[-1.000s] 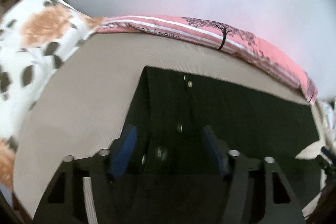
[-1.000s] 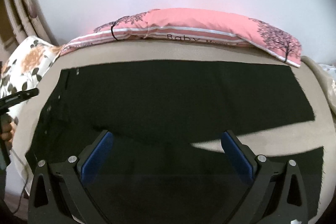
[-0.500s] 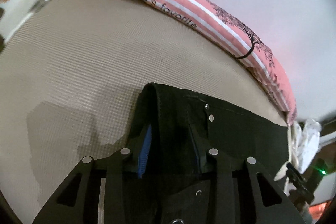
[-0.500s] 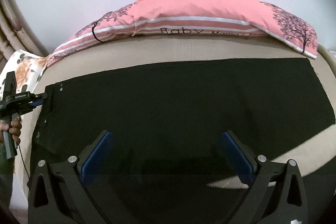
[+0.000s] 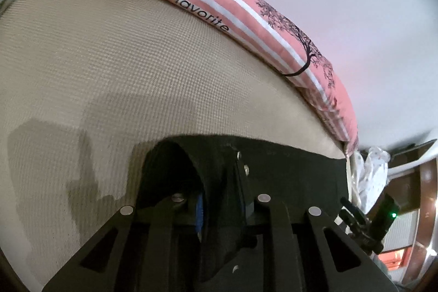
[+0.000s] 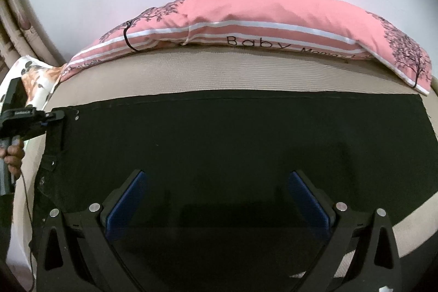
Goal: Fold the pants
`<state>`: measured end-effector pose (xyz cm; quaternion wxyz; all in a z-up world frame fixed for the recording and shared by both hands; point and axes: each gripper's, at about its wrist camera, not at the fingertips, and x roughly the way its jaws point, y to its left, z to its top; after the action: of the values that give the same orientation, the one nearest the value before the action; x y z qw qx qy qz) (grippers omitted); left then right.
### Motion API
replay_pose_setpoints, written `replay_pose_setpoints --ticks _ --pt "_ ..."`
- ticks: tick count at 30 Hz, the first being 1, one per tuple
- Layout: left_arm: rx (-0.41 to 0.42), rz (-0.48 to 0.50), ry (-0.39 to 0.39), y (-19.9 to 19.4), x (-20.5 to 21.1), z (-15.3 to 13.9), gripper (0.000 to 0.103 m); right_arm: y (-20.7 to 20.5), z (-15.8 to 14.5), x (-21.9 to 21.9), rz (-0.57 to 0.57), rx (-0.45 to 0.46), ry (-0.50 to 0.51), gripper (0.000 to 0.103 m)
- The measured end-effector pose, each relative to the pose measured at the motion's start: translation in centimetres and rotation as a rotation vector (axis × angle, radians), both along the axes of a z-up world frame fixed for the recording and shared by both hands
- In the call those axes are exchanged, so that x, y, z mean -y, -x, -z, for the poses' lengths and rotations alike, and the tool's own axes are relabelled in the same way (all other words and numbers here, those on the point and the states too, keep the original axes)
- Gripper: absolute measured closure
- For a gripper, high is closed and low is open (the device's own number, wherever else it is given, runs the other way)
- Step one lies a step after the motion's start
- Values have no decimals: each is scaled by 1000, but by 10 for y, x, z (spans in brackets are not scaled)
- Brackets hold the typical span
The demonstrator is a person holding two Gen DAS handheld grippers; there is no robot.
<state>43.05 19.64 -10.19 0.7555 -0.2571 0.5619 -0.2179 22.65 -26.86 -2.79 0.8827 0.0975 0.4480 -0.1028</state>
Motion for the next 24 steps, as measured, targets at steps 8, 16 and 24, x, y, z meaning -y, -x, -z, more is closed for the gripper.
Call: replay_pose_setpoints --ticks 8,16,24 --pt "33 -21 8 -5 15 2 94 -17 -1 0 -123 -5 10 1" --pt "316 72 80 52 24 -81 95 -66 -21 5 -464 -45 93 1" --pt "430 141 87 88 26 -120 95 -135 -24 12 -770 -193 38 10"
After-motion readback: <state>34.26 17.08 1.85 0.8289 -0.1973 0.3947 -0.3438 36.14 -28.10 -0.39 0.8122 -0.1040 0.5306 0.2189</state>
